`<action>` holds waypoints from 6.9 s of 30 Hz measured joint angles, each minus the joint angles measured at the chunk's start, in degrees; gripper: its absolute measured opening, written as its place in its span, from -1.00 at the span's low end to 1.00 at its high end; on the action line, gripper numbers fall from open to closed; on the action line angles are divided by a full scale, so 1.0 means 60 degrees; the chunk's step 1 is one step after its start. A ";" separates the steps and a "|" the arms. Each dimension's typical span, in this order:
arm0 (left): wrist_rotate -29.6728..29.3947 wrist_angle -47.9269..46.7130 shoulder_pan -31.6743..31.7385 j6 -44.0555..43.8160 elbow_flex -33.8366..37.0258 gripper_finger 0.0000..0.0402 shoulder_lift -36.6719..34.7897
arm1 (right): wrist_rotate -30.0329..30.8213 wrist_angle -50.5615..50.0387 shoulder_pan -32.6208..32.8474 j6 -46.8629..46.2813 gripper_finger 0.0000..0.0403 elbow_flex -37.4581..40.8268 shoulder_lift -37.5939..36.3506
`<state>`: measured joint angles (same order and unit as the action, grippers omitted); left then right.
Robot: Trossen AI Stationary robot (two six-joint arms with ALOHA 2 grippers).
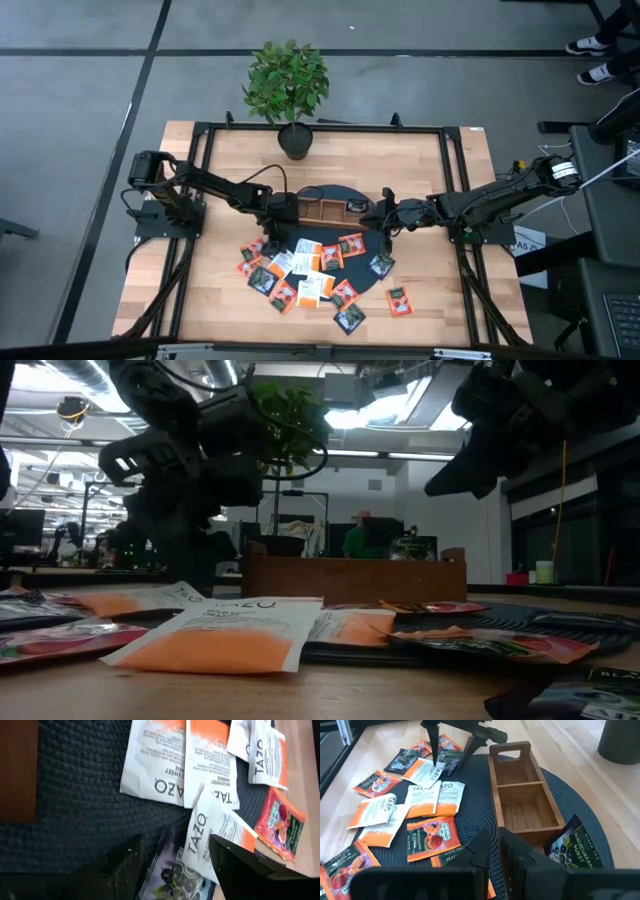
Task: Pick & Place Tea
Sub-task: Put the white tea bag into the middle of the wooden organizer
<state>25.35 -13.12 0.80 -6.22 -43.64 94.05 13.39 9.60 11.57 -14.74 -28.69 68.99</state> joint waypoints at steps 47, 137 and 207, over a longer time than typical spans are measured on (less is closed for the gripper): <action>-0.0190 -0.0526 -0.0764 -0.0594 -0.0004 0.11 -0.0093 | 0.0010 -0.0064 0.0000 -0.0007 -0.80 0.0000 0.0004; -0.3724 -0.1341 -0.1239 0.0244 0.0000 -0.99 -0.4350 | 0.0015 -0.0141 0.0000 0.0002 -0.80 0.0000 0.0004; -0.7094 -0.0917 0.0138 0.2911 -0.3901 -0.99 0.0625 | 0.0020 -0.0299 -0.0002 0.0033 -0.80 0.0000 0.0002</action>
<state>-17.21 -18.63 1.63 11.25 -67.05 97.80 13.51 7.80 11.56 -14.55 -28.69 69.00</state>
